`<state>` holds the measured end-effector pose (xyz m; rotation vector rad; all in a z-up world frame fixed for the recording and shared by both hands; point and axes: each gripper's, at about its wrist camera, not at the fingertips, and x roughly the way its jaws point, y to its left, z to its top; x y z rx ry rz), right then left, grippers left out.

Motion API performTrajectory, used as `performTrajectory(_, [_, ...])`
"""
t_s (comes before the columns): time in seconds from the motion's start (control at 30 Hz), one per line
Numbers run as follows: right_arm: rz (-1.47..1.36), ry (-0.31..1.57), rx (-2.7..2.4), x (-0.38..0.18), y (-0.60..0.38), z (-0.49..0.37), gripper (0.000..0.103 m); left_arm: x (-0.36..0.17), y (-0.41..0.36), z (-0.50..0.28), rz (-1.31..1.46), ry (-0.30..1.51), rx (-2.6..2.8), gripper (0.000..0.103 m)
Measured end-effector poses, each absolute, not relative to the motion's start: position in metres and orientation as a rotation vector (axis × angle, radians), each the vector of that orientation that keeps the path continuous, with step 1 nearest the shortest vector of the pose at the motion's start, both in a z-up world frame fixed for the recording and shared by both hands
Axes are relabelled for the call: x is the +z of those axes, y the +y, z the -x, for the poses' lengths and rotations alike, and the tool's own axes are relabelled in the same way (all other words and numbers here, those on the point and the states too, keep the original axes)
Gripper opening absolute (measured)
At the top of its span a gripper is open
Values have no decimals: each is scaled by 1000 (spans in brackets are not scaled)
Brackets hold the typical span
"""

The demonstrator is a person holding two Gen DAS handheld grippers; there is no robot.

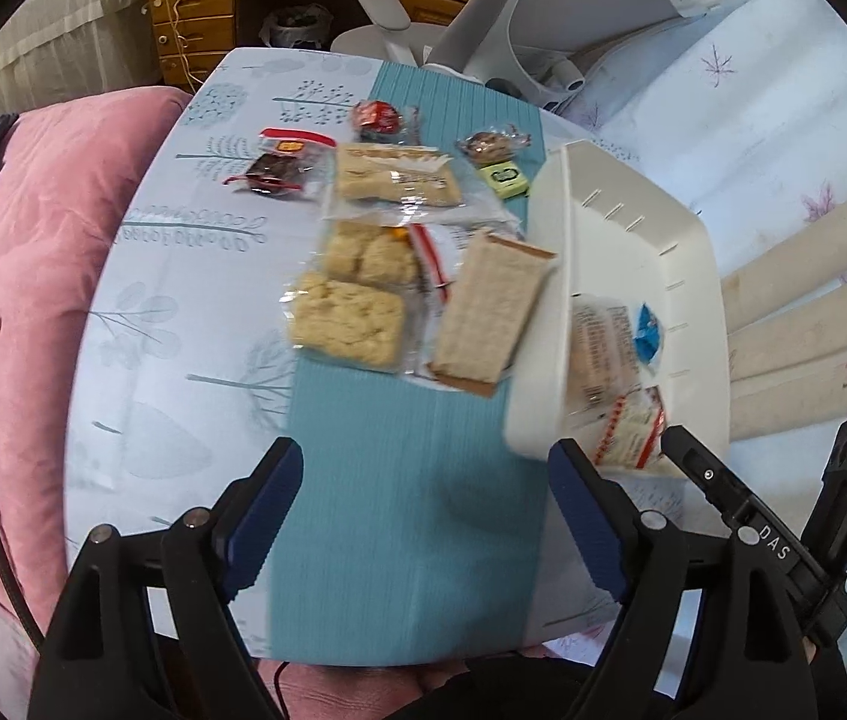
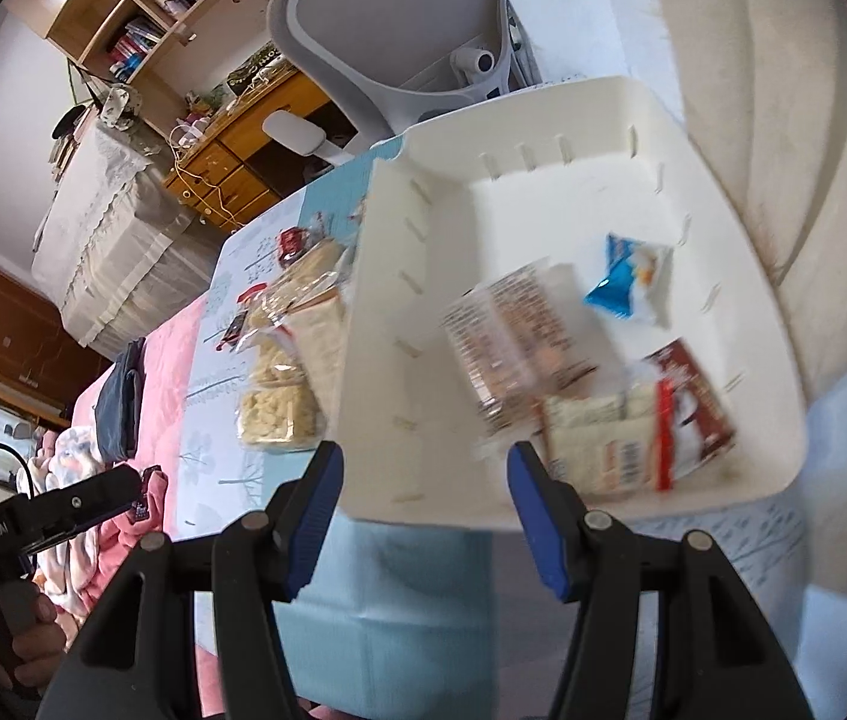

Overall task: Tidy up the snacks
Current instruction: 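Drop the Lipo packet and blue candy into the white tray, opening both tools, then reach the left tool to the cracker bag while the right tool grasps the paper-wrapped biscuit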

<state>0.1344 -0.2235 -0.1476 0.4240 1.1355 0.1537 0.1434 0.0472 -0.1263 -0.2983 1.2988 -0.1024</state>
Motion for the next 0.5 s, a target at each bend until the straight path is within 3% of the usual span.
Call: performTrajectory(0.5, [-558, 1048, -24, -152, -136, -92, 57, -155, 127, -144, 74, 1350, -274, 84])
